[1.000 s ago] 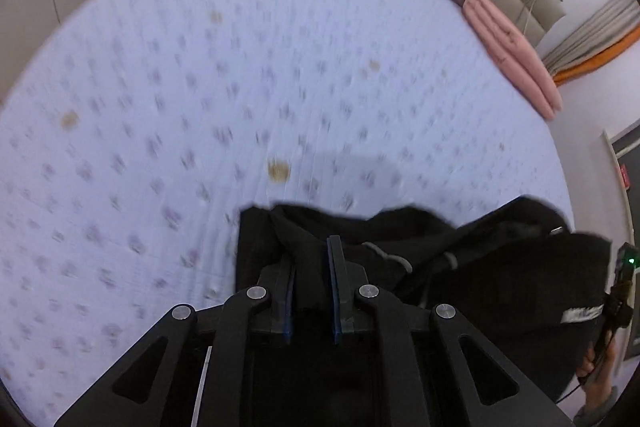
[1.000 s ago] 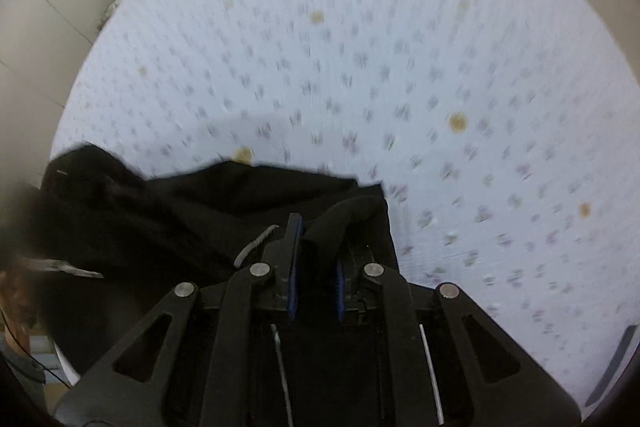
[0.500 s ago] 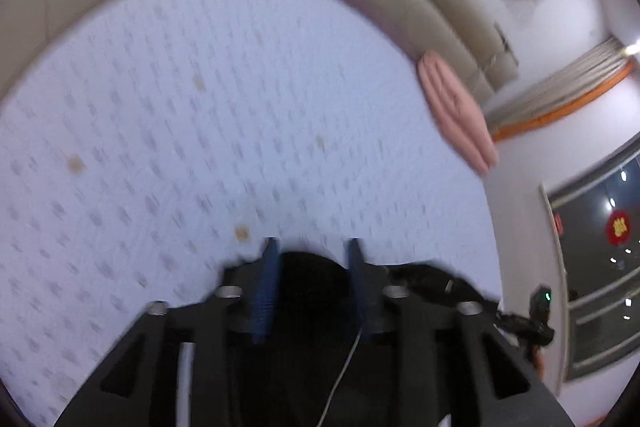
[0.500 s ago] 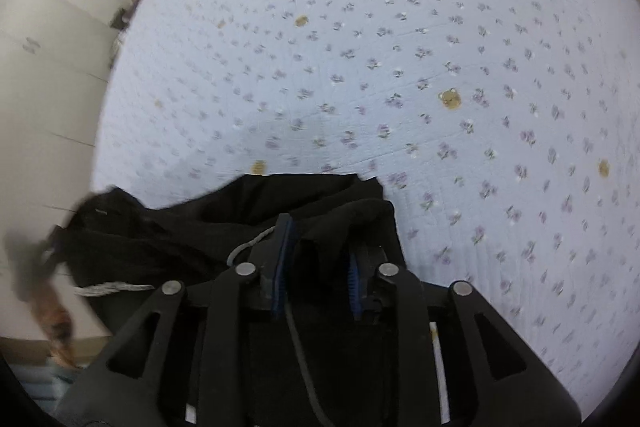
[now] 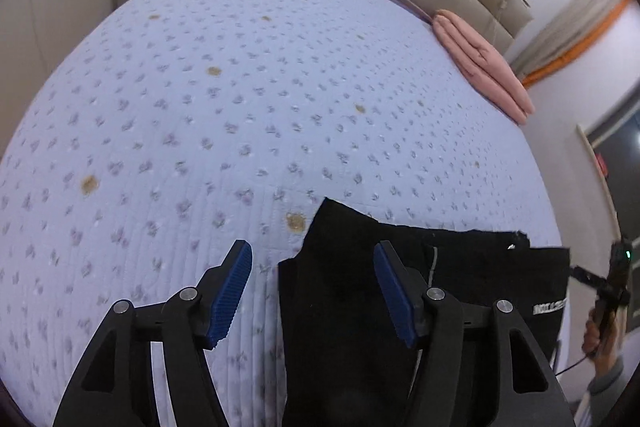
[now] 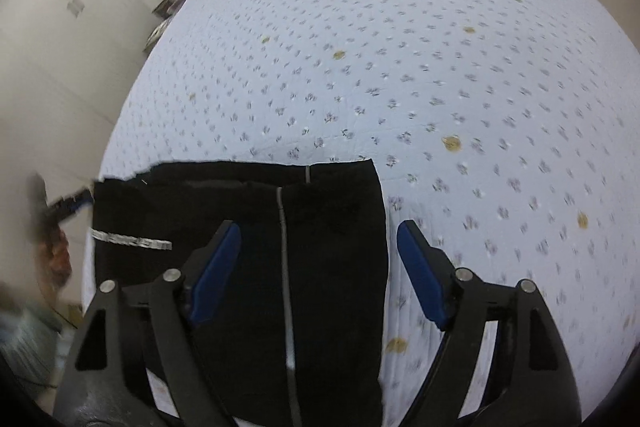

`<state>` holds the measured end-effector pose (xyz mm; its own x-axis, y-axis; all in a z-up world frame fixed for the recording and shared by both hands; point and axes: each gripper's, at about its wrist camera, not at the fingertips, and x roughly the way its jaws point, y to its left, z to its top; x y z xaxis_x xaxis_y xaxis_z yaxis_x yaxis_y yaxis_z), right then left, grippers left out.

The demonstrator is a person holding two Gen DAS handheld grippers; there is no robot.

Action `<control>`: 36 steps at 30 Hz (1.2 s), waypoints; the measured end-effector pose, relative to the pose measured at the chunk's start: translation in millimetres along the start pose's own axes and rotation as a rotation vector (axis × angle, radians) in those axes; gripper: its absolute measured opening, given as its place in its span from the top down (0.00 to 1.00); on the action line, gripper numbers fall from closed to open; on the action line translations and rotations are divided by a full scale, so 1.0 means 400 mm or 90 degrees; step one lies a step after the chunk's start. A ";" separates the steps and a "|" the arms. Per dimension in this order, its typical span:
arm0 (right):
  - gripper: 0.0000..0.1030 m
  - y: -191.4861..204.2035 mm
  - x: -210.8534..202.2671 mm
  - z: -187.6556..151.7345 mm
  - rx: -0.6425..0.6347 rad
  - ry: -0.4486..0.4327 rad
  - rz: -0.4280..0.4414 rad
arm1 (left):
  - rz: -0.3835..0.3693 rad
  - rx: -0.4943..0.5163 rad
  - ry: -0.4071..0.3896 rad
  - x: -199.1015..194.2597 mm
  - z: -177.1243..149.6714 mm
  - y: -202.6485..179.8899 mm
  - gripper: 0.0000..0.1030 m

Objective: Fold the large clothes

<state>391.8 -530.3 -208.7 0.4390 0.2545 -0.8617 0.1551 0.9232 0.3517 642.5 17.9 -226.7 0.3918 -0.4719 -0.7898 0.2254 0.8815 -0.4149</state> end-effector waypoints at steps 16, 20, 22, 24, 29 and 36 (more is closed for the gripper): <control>0.56 -0.087 0.223 0.036 0.008 0.063 0.089 | -0.173 0.006 0.123 0.191 0.035 0.012 0.43; 0.86 -0.043 0.176 0.012 -0.045 0.020 0.011 | -0.115 0.067 0.096 0.159 0.019 -0.056 0.86; 0.88 -0.008 0.106 0.001 -0.070 -0.026 -0.055 | -0.087 0.066 0.035 0.087 0.025 -0.072 0.89; 0.88 0.012 0.033 0.005 -0.084 -0.077 -0.105 | -0.091 0.045 -0.029 0.001 0.047 -0.069 0.89; 0.88 0.077 -0.070 0.097 -0.129 -0.178 -0.170 | -0.106 0.037 -0.125 -0.103 0.143 -0.094 0.88; 0.86 0.053 0.278 0.211 -0.132 -0.034 -0.269 | 0.063 -0.021 0.006 0.198 0.150 -0.021 0.88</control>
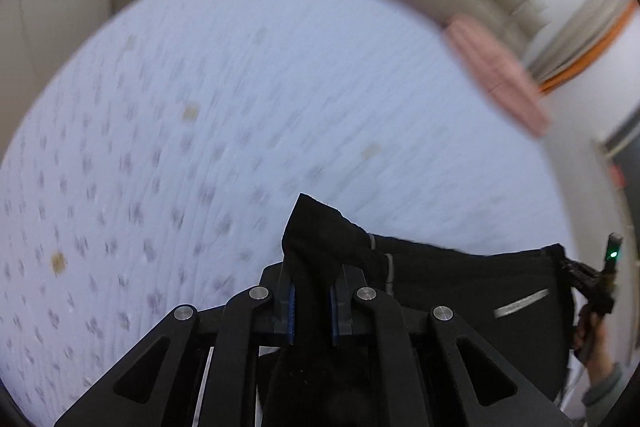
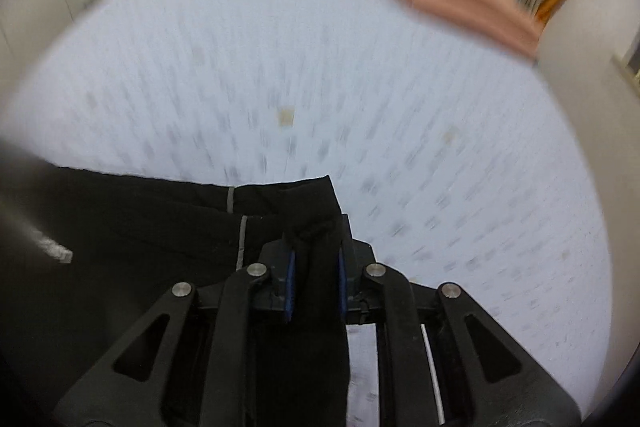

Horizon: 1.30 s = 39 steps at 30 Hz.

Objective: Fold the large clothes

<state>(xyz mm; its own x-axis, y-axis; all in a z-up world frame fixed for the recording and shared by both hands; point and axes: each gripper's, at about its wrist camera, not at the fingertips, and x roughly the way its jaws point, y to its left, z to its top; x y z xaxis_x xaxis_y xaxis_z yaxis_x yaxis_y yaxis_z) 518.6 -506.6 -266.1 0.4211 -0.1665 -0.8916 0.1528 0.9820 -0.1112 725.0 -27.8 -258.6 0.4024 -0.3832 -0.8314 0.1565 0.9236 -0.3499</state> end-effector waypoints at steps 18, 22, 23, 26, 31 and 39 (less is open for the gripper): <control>0.37 -0.088 -0.082 -0.107 0.069 0.037 0.013 | 0.077 -0.083 -0.007 -0.104 0.000 0.158 0.42; 0.37 -0.068 -0.253 -0.160 0.067 0.011 0.055 | 0.088 -0.039 -0.040 -0.245 -0.022 0.126 0.42; 0.37 -0.045 -0.284 -0.179 0.067 0.012 0.063 | 0.075 -0.019 -0.044 -0.278 -0.044 0.099 0.42; 0.37 0.026 -0.352 -0.227 0.081 0.023 0.136 | 0.063 0.053 -0.050 -0.335 -0.139 -0.052 0.42; 0.38 0.213 -0.386 -0.298 0.033 0.032 0.189 | 0.019 0.174 -0.060 -0.358 -0.356 -0.320 0.42; 0.37 0.339 -0.268 -0.379 -0.031 0.071 0.146 | 0.045 0.214 0.046 -0.112 -0.548 -0.415 0.42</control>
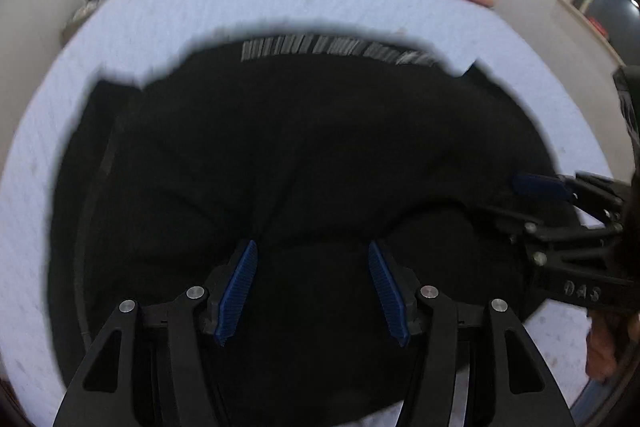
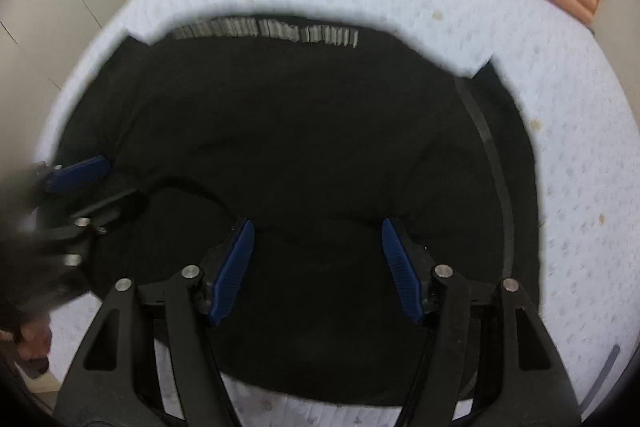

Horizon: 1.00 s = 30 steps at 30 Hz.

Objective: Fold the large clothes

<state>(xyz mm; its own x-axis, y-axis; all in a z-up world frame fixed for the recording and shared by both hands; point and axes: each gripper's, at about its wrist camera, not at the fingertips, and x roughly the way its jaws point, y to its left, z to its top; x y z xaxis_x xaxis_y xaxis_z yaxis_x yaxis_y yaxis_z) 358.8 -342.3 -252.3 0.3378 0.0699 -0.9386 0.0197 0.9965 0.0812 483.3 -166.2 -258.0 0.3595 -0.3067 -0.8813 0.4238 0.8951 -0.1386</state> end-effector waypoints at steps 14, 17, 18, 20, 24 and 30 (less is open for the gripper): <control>0.35 -0.070 -0.072 0.051 0.045 -0.068 0.033 | -0.046 -0.071 -0.063 -0.081 0.054 0.072 0.41; 0.33 -0.087 -0.056 0.123 0.065 -0.086 0.033 | -0.016 -0.108 -0.057 -0.064 0.081 0.108 0.42; 0.33 -0.090 -0.023 0.144 0.067 -0.075 0.017 | 0.000 -0.123 -0.052 -0.047 0.075 0.115 0.42; 0.29 -0.091 0.056 0.153 0.080 -0.030 0.008 | -0.006 -0.154 -0.034 -0.012 0.084 0.148 0.42; 0.11 -0.119 0.152 0.149 0.098 0.004 0.020 | 0.026 -0.116 -0.020 0.036 0.089 0.142 0.41; 0.11 -0.149 0.086 0.142 0.108 0.001 0.064 | 0.010 -0.106 -0.027 -0.008 0.092 0.173 0.41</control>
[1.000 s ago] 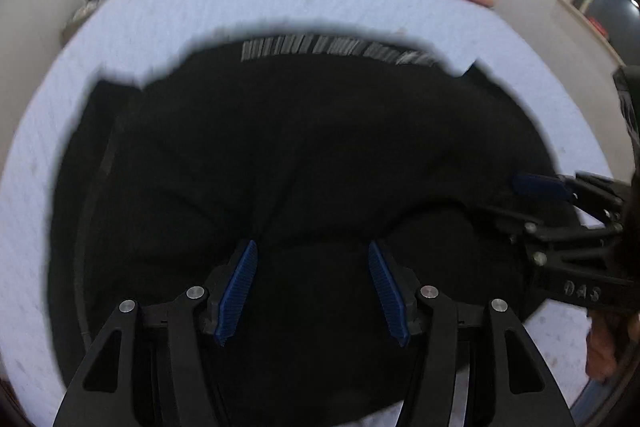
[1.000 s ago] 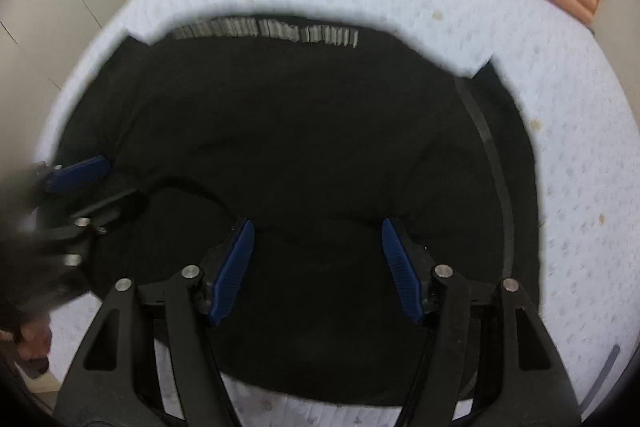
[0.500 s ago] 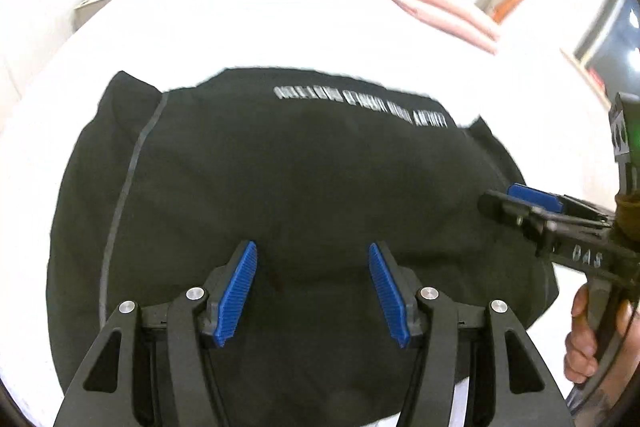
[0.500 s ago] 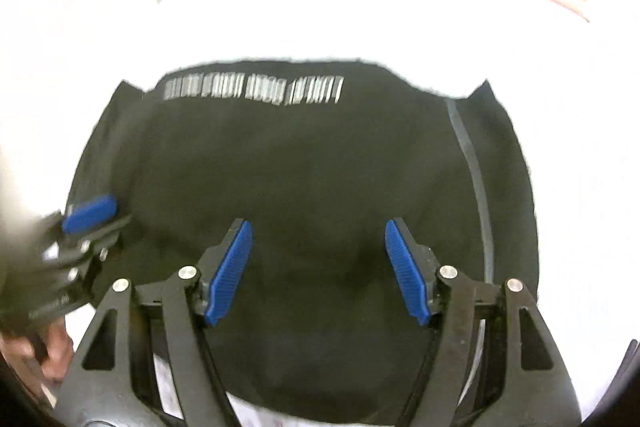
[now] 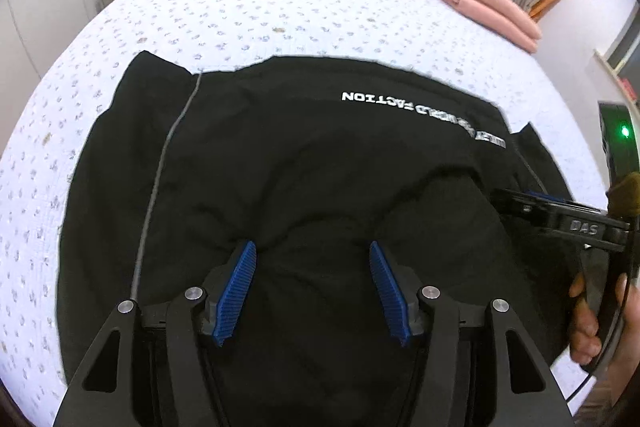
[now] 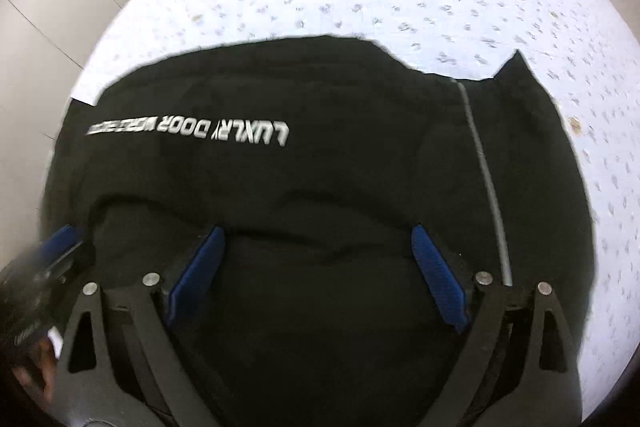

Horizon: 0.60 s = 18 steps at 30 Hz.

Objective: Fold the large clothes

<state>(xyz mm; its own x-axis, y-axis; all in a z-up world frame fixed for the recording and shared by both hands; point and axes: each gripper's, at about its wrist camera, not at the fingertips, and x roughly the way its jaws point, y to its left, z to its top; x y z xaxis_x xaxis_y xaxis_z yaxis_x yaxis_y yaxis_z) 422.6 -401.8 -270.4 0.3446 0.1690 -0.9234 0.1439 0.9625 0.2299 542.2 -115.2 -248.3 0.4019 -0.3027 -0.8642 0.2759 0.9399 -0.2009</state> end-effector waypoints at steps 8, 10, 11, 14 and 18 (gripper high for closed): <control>0.10 -0.145 -0.219 -0.151 0.032 -0.062 -0.030 | 0.055 -0.058 -0.034 -0.111 -0.030 0.172 0.40; 0.10 -0.185 -0.230 -0.177 0.032 -0.052 -0.049 | 0.070 -0.099 -0.029 -0.111 -0.008 0.239 0.30; 0.10 -0.206 -0.221 -0.183 0.032 -0.041 -0.055 | 0.063 -0.129 -0.032 -0.117 -0.004 0.279 0.29; 0.10 -0.254 -0.193 -0.182 0.050 -0.016 -0.044 | 0.002 -0.192 -0.009 -0.101 0.011 0.373 0.29; 0.10 -0.298 -0.164 -0.181 0.083 0.002 0.002 | -0.077 -0.239 0.027 -0.033 0.025 0.452 0.29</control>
<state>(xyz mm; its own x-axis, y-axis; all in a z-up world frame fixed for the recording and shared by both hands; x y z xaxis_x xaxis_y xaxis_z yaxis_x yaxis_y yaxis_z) 315.6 -512.5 -259.4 0.3419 0.1735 -0.9236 0.2624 0.9261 0.2711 595.4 57.3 -268.6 0.3472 -0.4161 -0.8404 -0.0228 0.8922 -0.4511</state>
